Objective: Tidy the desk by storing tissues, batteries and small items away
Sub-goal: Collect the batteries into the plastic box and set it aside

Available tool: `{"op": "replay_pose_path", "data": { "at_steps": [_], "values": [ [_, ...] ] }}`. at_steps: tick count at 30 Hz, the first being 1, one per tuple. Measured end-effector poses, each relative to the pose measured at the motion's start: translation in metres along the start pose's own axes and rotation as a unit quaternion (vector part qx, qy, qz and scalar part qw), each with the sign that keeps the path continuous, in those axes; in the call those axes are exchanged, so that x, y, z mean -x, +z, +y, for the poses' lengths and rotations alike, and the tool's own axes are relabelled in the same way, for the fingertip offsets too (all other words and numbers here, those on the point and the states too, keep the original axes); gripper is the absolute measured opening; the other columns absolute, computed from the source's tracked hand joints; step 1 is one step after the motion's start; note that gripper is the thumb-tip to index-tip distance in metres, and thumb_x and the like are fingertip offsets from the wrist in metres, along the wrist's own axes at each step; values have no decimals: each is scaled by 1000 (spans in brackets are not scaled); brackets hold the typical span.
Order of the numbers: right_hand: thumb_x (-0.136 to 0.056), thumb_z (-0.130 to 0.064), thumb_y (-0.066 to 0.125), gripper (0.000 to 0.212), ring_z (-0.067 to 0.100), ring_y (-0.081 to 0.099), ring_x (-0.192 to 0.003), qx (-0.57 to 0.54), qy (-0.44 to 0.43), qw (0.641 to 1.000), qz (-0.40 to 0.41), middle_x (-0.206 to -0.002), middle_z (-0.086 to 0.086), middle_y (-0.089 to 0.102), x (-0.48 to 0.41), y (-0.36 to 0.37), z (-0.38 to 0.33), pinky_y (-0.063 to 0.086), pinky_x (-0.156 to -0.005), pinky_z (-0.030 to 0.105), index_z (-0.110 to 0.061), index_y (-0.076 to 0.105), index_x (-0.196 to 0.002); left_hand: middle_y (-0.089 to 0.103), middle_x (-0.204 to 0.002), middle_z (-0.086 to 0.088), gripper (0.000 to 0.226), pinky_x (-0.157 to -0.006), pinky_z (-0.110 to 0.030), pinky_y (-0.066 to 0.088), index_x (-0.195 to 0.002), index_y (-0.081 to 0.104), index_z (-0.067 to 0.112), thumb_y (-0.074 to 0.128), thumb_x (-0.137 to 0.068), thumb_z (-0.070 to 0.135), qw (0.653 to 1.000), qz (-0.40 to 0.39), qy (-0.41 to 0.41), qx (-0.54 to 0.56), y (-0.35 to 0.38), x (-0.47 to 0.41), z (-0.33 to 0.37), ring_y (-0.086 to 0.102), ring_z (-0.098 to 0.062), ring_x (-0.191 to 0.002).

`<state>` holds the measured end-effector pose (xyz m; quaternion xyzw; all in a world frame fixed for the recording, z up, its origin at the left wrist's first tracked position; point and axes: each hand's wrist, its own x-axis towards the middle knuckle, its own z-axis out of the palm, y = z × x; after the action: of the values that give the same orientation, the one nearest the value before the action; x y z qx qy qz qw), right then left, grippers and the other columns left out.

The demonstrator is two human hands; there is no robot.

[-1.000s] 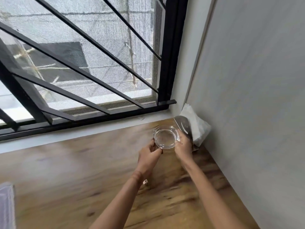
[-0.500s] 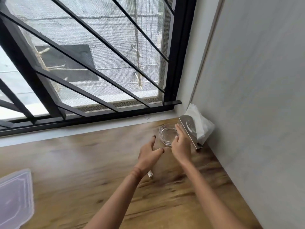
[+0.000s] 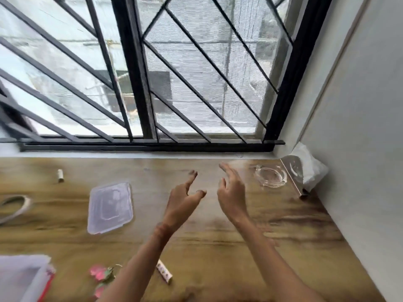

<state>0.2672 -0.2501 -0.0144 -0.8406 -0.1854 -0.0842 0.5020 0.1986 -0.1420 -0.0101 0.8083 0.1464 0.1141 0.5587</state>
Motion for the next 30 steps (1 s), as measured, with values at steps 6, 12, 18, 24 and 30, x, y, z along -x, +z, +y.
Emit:
{"op": "replay_pose_path", "data": {
  "at_steps": [6,12,18,24,30],
  "values": [
    [-85,8,46,41,20,47,-125,-36,-27,998,-54,-130,11,55,46,59,-62,26,-103,16,-3,55,-123,36,-147,3,53,-115,-35,26,-134,46,13,61,-84,11,994,107,-14,-15,-90,53,-25,31,-8,-137],
    [-86,-1,51,41,17,49,-123,-88,-24,983,-161,-130,6,56,118,133,-111,27,-96,9,-9,52,-126,48,-137,5,38,-111,-35,32,-122,59,16,60,-84,13,972,230,-51,-5,-192,122,-61,40,-6,-129],
    [-89,-11,54,52,18,42,-129,-92,34,957,-273,-141,4,44,185,188,-138,29,-105,22,-13,37,-138,65,-112,-1,27,-87,-30,44,-115,62,18,54,-89,15,925,354,-121,-58,-282,175,-102,58,-17,-106],
    [-94,-23,48,45,14,47,-123,-47,41,950,-306,-136,2,49,219,212,-151,30,-87,12,-17,37,-137,57,-126,-9,37,-88,-29,39,-126,53,8,54,-90,18,915,339,-210,-61,-316,199,-145,51,-25,-117],
    [-94,-17,46,40,11,50,-118,-75,56,949,-302,-131,-2,54,234,222,-153,34,-90,14,-14,42,-134,62,-105,-9,33,-80,-29,35,-111,61,2,44,-95,26,915,319,-245,-38,-315,204,-161,51,-22,-95]
  ]
}}
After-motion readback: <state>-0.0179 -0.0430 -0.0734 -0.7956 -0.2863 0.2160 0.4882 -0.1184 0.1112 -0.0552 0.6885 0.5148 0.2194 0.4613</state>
